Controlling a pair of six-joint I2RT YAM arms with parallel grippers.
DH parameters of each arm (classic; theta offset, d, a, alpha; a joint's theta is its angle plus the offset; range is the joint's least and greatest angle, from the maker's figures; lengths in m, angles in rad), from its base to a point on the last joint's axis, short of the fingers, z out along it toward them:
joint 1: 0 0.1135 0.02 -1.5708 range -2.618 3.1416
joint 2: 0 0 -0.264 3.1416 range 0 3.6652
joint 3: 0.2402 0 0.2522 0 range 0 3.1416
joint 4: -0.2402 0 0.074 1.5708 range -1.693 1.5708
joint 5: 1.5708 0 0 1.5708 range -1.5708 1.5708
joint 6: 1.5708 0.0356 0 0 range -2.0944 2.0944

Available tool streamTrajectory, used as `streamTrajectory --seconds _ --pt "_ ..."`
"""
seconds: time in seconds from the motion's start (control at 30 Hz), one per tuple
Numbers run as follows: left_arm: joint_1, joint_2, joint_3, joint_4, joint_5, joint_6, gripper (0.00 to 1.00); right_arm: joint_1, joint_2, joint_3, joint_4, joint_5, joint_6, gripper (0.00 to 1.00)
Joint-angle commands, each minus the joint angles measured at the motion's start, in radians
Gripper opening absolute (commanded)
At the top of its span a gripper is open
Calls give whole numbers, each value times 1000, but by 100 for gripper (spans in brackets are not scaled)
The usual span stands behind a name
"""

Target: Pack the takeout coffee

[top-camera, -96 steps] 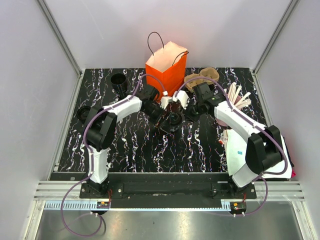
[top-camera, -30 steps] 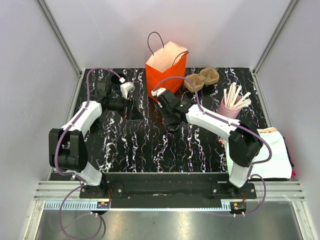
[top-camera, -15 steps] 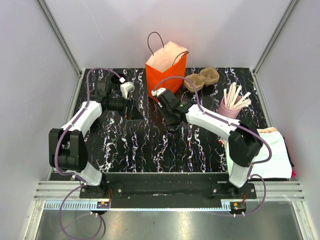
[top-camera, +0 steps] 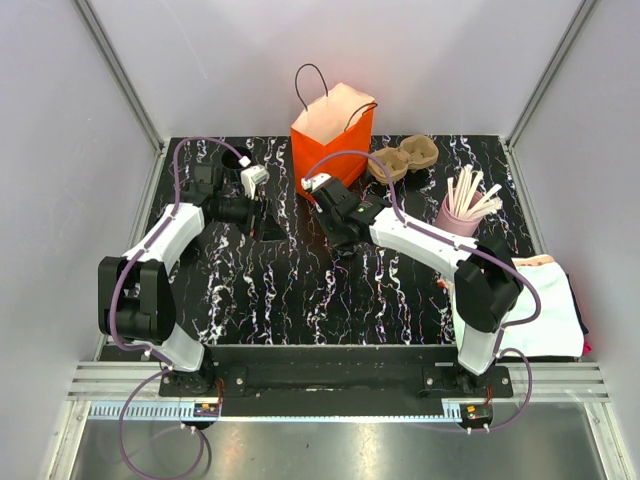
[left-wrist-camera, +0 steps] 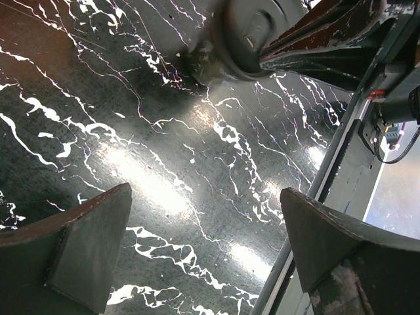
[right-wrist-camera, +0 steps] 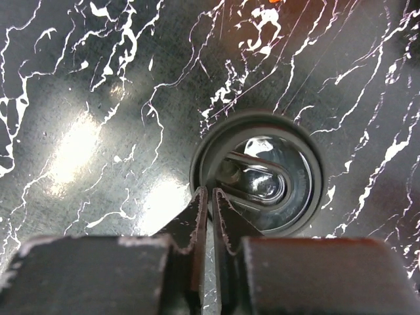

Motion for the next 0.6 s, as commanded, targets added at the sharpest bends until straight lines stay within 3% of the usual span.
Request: streamTrajectory --seconds 0.0,0.1,0.57 --pt "3 -45 -4 42 19 1 99 9 11 21 -17 -27 4 4" --pt "3 -43 -5 42 21 2 99 9 2 20 -23 -29 -6 0" --pt "3 -45 -4 44 24 -2 99 8 -93 -5 -7 30 -127 0"
